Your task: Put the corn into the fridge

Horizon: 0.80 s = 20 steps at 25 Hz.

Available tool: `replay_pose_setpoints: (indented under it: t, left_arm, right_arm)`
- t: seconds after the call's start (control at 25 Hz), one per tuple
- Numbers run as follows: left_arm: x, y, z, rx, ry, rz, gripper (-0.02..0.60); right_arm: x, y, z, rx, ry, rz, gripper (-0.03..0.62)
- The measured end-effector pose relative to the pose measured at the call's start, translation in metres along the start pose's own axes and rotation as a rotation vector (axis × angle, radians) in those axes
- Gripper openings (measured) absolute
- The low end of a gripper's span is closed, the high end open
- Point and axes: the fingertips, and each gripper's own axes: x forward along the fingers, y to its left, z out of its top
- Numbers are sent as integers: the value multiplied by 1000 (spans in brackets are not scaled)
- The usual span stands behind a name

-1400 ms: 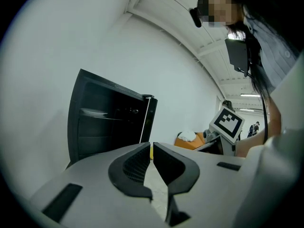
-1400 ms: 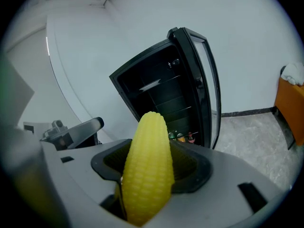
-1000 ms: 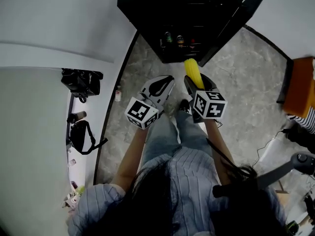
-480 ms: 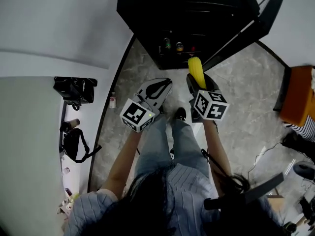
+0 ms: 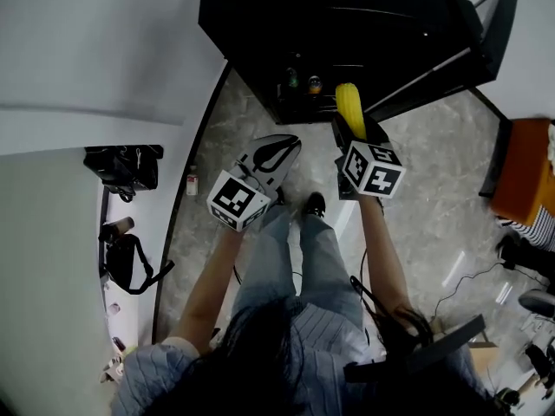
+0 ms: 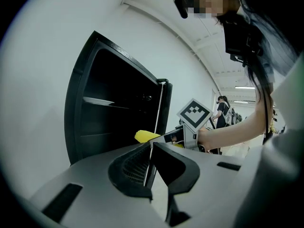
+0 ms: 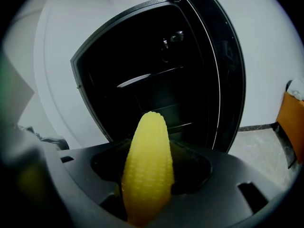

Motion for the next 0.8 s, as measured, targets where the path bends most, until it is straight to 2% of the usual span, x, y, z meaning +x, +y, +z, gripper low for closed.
replay_pose_setpoints:
  t: [0.36,0.8]
  left_arm:
    - [23,16,3,41,-1,-36,11]
    - [35,34,-1,39,17,-42,11]
  right_arm:
    - [50,-16,24,-20,-4,-38,258]
    - [126,-31,38,-98,41,-54,258]
